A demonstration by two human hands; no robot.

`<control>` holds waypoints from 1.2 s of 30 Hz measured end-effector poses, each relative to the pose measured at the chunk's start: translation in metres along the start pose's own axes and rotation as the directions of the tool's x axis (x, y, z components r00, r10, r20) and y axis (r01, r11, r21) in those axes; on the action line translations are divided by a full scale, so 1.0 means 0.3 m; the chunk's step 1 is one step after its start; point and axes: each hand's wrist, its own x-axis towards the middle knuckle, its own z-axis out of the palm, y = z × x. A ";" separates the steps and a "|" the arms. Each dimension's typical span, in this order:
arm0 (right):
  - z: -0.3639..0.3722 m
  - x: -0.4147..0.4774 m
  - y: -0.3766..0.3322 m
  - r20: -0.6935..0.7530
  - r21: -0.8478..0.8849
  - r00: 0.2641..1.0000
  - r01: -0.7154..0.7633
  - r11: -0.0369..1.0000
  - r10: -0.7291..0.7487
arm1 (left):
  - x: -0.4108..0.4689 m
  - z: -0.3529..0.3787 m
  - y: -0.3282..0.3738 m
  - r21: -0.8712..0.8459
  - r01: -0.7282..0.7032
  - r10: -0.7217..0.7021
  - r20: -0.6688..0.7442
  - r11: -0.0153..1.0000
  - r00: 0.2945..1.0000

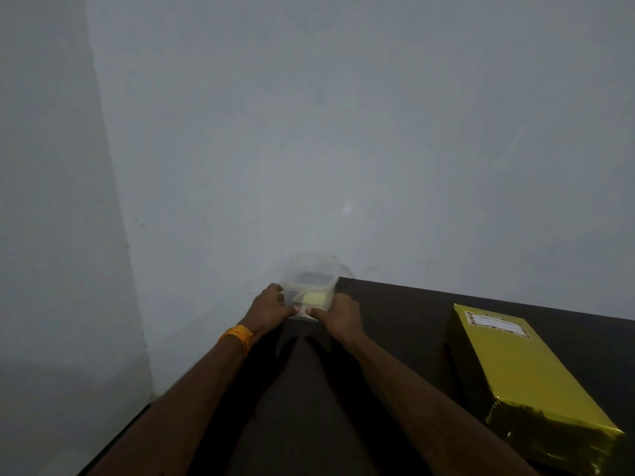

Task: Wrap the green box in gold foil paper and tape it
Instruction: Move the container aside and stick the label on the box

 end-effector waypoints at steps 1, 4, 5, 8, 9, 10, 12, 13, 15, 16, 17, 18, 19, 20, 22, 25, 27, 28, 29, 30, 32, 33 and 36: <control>-0.009 -0.005 -0.002 -0.008 -0.007 1.000 -0.031 1.000 0.031 | -0.015 0.004 0.003 0.002 0.020 -0.020 0.013 1.000 1.000; -0.048 -0.037 -0.028 0.023 -0.027 0.996 -0.084 0.996 0.084 | -0.100 0.007 0.020 -0.088 0.040 -0.047 -0.082 0.995 0.996; -0.070 -0.051 -0.036 0.035 -0.030 0.996 -0.081 0.996 0.082 | -0.128 0.007 0.034 -0.115 0.018 -0.036 -0.152 0.993 0.988; -0.134 -0.104 -0.075 0.064 -0.051 0.997 -0.050 0.997 0.053 | -0.193 -0.001 0.093 -0.114 -0.070 0.033 -0.305 0.991 0.952; -0.165 -0.125 -0.080 0.053 -0.064 0.998 -0.034 0.997 0.037 | -0.213 0.002 0.128 -0.112 -0.097 0.056 -0.324 0.989 0.944; -0.194 -0.150 -0.090 0.035 -0.078 0.999 -0.008 0.997 0.010 | -0.231 0.005 0.162 -0.113 -0.116 0.073 -0.329 0.987 0.941; -0.288 -0.216 -0.099 -0.026 -0.094 0.998 0.057 0.994 -0.060 | -0.279 0.038 0.264 -0.132 -0.176 0.126 -0.320 0.976 0.939; -0.322 -0.242 -0.102 -0.058 -0.107 0.994 0.088 0.990 -0.094 | -0.296 0.054 0.308 -0.143 -0.199 0.147 -0.309 0.970 0.939; -0.418 -0.303 -0.092 -0.121 -0.148 0.983 0.120 0.982 -0.138 | -0.336 0.117 0.410 -0.167 -0.245 0.194 -0.276 0.955 0.941; -0.463 -0.331 -0.083 -0.150 -0.165 0.976 0.131 0.977 -0.157 | -0.355 0.153 0.455 -0.177 -0.269 0.219 -0.258 0.947 0.941; -0.505 -0.357 -0.072 -0.185 -0.177 0.968 0.135 0.975 -0.167 | -0.380 0.187 0.498 -0.180 -0.302 0.257 -0.238 0.936 0.937; -0.563 -0.390 -0.052 -0.227 -0.187 0.958 0.133 0.973 -0.174 | -0.408 0.234 0.546 -0.187 -0.333 0.293 -0.212 0.924 0.932; -0.623 -0.424 -0.032 -0.258 -0.193 0.950 0.130 0.973 -0.178 | -0.437 0.279 0.594 -0.197 -0.359 0.324 -0.188 0.912 0.927; -0.673 -0.451 -0.012 -0.288 -0.194 0.939 0.133 0.972 -0.186 | -0.459 0.318 0.633 -0.214 -0.378 0.349 -0.163 0.901 0.923; -0.774 -0.505 0.027 -0.337 -0.210 0.918 0.141 0.967 -0.207 | -0.504 0.395 0.709 -0.237 -0.412 0.393 -0.124 0.880 0.911; -0.939 -0.604 0.097 -0.411 -0.246 0.887 0.113 0.963 -0.209 | -0.586 0.521 0.820 -0.285 -0.433 0.429 -0.079 0.855 0.900; -1.036 -0.663 0.145 -0.464 -0.271 0.862 0.083 0.959 -0.205 | -0.632 0.603 0.882 -0.316 -0.437 0.447 -0.044 0.842 0.893; -1.088 -0.700 0.175 -0.496 -0.272 0.845 0.068 0.960 -0.200 | -0.658 0.653 0.916 -0.326 -0.442 0.461 -0.020 0.836 0.887; -1.126 -0.729 0.194 -0.531 -0.263 0.823 0.064 0.963 -0.200 | -0.674 0.693 0.940 -0.334 -0.442 0.468 -0.001 0.833 0.884; -1.159 -0.758 0.212 -0.570 -0.253 0.796 0.065 0.965 -0.203 | -0.691 0.728 0.962 -0.341 -0.434 0.468 0.022 0.834 0.883; -1.227 -0.818 0.254 -0.655 -0.222 0.731 0.054 0.974 -0.190 | -0.722 0.813 1.001 -0.357 -0.397 0.457 0.100 0.846 0.884; -1.250 -0.838 0.272 -0.685 -0.197 0.709 0.044 0.979 -0.170 | -0.728 0.848 1.009 -0.369 -0.370 0.447 0.149 0.853 0.882; -1.315 -0.909 0.355 -0.698 -0.156 0.711 -0.032 0.987 -0.088 | -0.753 0.970 1.014 -0.383 -0.275 0.396 0.287 0.882 0.872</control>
